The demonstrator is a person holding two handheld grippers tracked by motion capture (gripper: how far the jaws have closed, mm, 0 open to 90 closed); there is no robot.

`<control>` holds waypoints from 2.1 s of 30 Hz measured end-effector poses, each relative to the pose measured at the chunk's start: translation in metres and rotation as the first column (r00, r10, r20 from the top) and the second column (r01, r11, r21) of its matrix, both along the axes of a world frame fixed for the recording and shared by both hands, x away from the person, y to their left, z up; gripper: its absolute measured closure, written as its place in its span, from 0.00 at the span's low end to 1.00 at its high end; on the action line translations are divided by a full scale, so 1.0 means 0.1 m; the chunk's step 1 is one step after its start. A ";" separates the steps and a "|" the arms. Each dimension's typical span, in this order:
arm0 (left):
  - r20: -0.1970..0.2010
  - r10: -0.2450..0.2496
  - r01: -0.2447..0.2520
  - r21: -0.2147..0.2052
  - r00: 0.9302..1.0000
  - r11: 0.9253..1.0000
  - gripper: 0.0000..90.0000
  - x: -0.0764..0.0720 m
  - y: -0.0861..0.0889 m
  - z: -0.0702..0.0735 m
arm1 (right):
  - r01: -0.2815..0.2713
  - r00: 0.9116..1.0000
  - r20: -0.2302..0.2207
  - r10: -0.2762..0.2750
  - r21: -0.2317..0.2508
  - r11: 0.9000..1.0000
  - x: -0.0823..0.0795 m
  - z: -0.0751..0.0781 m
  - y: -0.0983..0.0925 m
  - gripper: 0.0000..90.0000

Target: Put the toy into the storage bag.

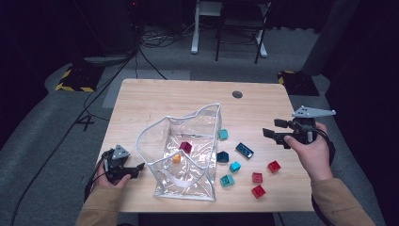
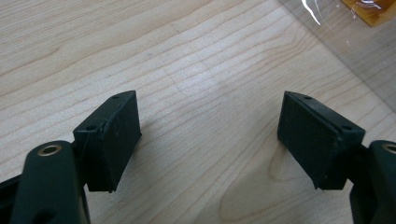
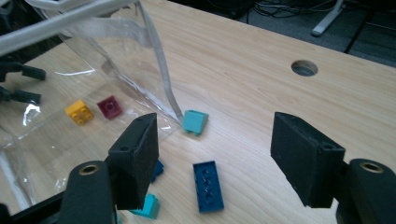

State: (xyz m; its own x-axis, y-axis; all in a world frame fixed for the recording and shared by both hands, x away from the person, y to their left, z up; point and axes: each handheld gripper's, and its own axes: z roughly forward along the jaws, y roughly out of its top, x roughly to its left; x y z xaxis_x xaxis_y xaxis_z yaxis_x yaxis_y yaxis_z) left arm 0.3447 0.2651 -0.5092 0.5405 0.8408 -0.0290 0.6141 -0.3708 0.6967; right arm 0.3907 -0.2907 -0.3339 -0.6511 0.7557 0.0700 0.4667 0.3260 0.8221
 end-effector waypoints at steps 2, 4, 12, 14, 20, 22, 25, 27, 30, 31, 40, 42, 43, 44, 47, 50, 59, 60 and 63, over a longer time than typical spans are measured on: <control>0.001 0.001 -0.001 -0.002 1.000 1.000 0.24 0.00 0.00 0.00 | 0.013 1.000 -0.005 -0.013 -0.002 1.000 -0.01 -0.05 -0.05 0.36; 0.000 0.001 -0.001 -0.001 1.000 1.000 0.24 0.00 0.00 0.00 | 0.027 1.000 -0.010 -0.027 -0.008 1.000 -0.02 -0.11 -0.11 0.36; 0.002 -0.002 0.002 -0.002 1.000 1.000 0.24 0.00 0.00 0.00 | 0.095 0.994 -0.054 -0.096 -0.016 0.995 -0.05 -0.48 -0.31 0.36; 0.001 -0.003 0.003 0.000 1.000 1.000 0.24 0.00 0.00 0.00 | 0.109 0.991 -0.071 -0.109 -0.010 0.994 -0.04 -0.58 -0.35 0.36; 0.001 0.000 0.000 -0.002 1.000 1.000 0.24 0.00 0.00 0.00 | 0.139 0.985 -0.104 -0.141 -0.022 0.990 -0.07 -0.85 -0.43 0.36; 0.001 0.000 0.000 -0.002 1.000 1.000 0.24 0.00 0.00 0.00 | 0.145 0.983 -0.113 -0.147 -0.027 0.989 -0.08 -0.91 -0.44 0.36; 0.001 0.000 0.000 -0.001 1.000 1.000 0.24 0.00 0.00 0.00 | 0.148 0.981 -0.121 -0.153 -0.046 0.988 -0.12 -1.01 -0.47 0.37; 0.001 0.001 -0.001 -0.002 1.000 1.000 0.24 0.00 0.00 0.00 | 0.148 0.979 -0.135 -0.155 -0.062 0.987 -0.14 -1.07 -0.48 0.37; 0.001 0.000 0.000 -0.001 1.000 1.000 0.24 0.00 0.00 0.00 | 0.150 0.976 -0.148 -0.160 -0.078 0.986 -0.17 -1.16 -0.49 0.39; 0.001 0.000 0.000 -0.002 1.000 1.000 0.24 0.00 0.00 0.00 | 0.149 0.975 -0.154 -0.160 -0.080 0.986 -0.18 -1.19 -0.50 0.39; 0.001 0.000 0.000 -0.001 1.000 1.000 0.24 0.00 0.00 0.00 | 0.149 0.969 -0.179 -0.171 -0.130 0.980 -0.23 -1.41 -0.50 0.42; 0.000 0.000 0.000 0.000 1.000 1.000 0.24 0.00 0.00 0.00 | 0.147 0.969 -0.177 -0.173 -0.147 0.978 -0.23 -1.45 -0.48 0.44; 0.000 0.000 0.000 0.000 1.000 1.000 0.24 0.00 0.00 0.00 | 0.143 0.970 -0.172 -0.169 -0.155 0.977 -0.23 -1.46 -0.48 0.47; 0.000 0.000 0.000 0.000 1.000 1.000 0.24 0.00 0.00 0.00 | 0.136 0.971 -0.171 -0.164 -0.163 0.977 -0.24 -1.47 -0.47 0.51; 0.000 0.000 0.000 0.000 1.000 1.000 0.24 0.00 0.00 0.00 | 0.122 0.973 -0.172 -0.155 -0.189 0.974 -0.25 -1.48 -0.46 0.65; 0.000 0.000 0.000 0.000 1.000 1.000 0.24 0.00 0.00 0.00 | 0.122 0.973 -0.167 -0.156 -0.197 0.973 -0.25 -1.48 -0.46 0.66; 0.000 0.000 0.000 0.000 1.000 1.000 0.24 0.00 0.00 0.00 | 0.107 0.982 -0.138 -0.131 -0.167 0.980 -0.25 -1.28 -0.41 0.66; 0.000 0.000 0.000 0.000 1.000 1.000 0.24 0.00 0.00 0.00 | 0.106 0.983 -0.133 -0.128 -0.162 0.981 -0.25 -1.24 -0.40 0.66; 0.000 0.000 0.000 0.000 1.000 1.000 0.24 0.00 0.00 0.00 | 0.100 0.985 -0.124 -0.119 -0.149 0.984 -0.24 -1.15 -0.39 0.66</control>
